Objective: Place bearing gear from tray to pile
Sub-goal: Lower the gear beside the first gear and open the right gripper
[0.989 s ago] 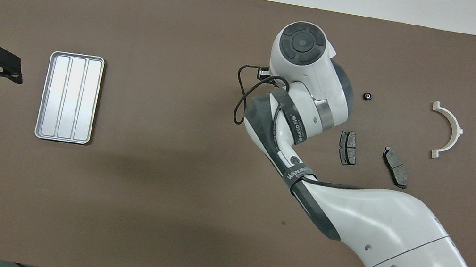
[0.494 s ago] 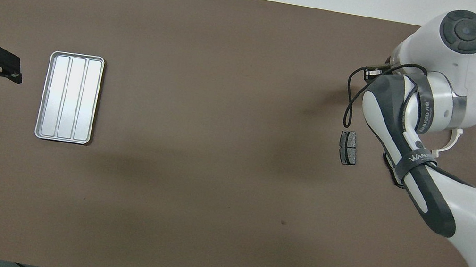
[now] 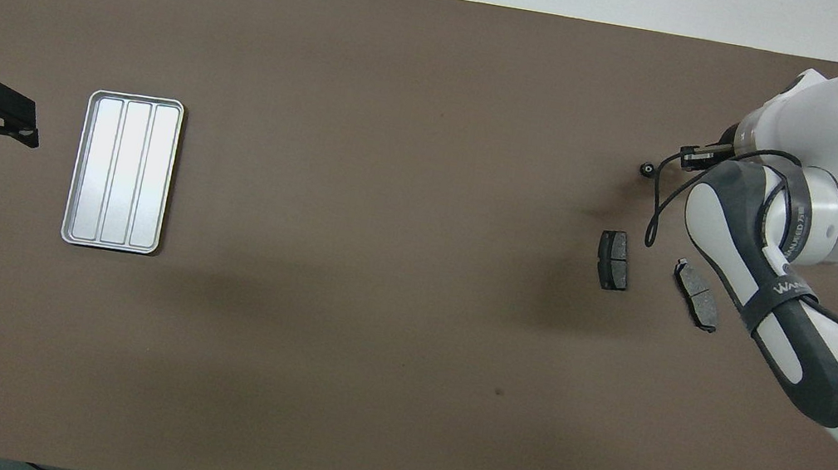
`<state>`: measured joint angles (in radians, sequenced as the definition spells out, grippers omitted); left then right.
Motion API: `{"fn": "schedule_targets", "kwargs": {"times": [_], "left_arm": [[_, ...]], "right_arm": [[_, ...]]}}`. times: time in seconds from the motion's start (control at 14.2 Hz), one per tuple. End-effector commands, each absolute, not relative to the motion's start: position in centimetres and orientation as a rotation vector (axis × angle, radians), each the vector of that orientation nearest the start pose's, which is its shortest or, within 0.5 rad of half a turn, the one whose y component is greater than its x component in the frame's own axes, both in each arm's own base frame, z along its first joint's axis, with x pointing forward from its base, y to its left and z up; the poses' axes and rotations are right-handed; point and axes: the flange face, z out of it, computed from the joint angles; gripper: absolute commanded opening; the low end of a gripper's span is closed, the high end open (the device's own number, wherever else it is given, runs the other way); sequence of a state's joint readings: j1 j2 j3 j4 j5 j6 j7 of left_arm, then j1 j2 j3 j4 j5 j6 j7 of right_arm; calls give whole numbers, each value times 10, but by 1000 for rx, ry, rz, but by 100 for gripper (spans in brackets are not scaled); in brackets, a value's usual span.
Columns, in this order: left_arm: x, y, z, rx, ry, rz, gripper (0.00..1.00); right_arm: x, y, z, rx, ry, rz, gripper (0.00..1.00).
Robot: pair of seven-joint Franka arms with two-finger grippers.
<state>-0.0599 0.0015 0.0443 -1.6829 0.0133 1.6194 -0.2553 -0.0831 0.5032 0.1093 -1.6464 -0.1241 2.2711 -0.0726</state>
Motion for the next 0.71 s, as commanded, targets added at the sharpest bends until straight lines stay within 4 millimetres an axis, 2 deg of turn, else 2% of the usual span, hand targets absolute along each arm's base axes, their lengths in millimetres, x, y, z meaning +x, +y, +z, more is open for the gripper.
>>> {"fn": "schedule_targets", "kwargs": {"times": [0.0,0.21,0.35,0.64], "left_arm": [[547,-6,577,-3110,-373,76,100],[547,-6,578,-3111,-373,71,100],[548,-6,577,-3110,-373,74,100],[547,-6,578,-3111,-373,71,100]], "right_arm": [[678,-1,332,-3138,-253,-234,0],[672,-16,316,-3129,-251,-260,0],[667,-16,303,-3126,-247,-265,0],[663,-16,295,-3124,-241,-248,0]]}}
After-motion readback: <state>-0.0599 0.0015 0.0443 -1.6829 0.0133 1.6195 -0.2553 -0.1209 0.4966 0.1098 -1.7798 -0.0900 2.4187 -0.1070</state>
